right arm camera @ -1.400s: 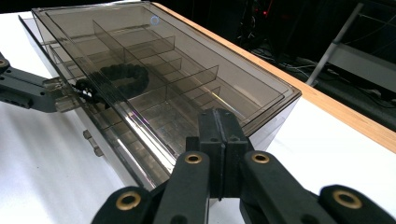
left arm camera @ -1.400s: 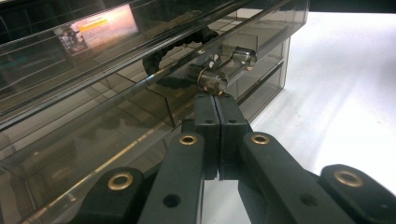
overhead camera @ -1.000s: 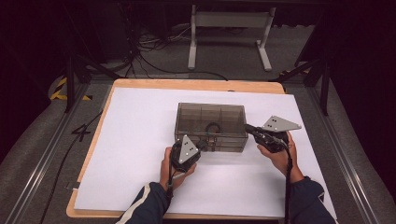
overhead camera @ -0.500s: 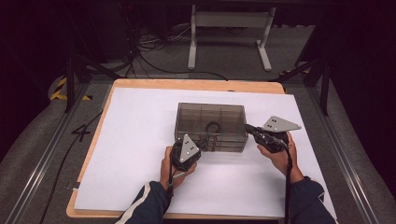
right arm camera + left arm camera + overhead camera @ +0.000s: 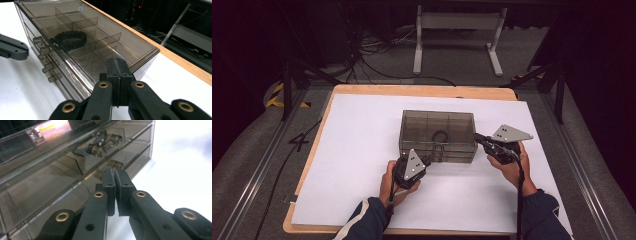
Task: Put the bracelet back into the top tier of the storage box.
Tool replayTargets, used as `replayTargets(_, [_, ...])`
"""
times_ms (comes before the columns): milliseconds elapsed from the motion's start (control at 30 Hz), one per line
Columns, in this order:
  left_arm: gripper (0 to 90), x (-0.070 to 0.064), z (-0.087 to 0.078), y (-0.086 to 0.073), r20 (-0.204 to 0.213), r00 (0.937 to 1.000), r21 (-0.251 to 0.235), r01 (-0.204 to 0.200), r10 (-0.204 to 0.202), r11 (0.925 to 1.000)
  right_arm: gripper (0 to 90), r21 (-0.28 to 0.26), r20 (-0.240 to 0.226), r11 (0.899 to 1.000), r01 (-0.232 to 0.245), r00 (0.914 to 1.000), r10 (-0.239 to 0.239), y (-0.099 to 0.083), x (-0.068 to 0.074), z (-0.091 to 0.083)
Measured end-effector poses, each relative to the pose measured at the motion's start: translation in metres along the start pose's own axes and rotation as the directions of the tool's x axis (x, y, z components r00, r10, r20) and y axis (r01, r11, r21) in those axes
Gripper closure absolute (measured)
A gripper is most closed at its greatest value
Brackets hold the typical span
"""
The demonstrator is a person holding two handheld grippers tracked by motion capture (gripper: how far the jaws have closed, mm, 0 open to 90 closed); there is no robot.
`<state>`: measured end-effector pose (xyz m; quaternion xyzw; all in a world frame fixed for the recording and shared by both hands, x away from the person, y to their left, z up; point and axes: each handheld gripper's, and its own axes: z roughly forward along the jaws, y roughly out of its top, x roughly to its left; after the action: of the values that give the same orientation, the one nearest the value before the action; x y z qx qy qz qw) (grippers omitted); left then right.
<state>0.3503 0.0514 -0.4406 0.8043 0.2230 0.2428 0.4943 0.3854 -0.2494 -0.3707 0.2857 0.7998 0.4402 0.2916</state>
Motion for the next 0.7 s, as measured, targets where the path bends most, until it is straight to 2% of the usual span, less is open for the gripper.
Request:
replayTargets(100, [86.5,-0.002,-0.005,-0.001,0.011,0.9998,0.015,-0.016,0.015,0.9998,90.0,0.0,0.0,1.0,0.001,1.0,-0.001,0.0,0.0,0.0])
replayTargets(133, [86.4,-0.002,-0.007,-0.001,0.015,0.9994,0.023,-0.033,0.032,0.9992,90.0,0.0,-0.001,1.0,0.003,1.0,-0.003,0.0,0.0,0.0])
replayTargets(300, [86.3,-0.002,-0.019,-0.006,0.035,0.9986,0.038,-0.042,0.04,0.9984,90.0,-0.002,-0.001,1.0,-0.001,1.0,0.001,0.0,0.0,0.0])
replayTargets(500, [86.0,0.006,-0.028,-0.012,0.038,0.9989,0.053,-0.031,0.029,0.9981,90.0,-0.002,-0.001,1.0,-0.002,1.0,0.002,0.0,0.0,-0.001])
replayTargets(700, [84.9,0.009,-0.037,-0.015,0.032,0.9985,0.059,-0.045,0.043,0.9972,90.0,0.001,-0.001,1.0,0.005,1.0,-0.005,0.0,0.0,0.0])
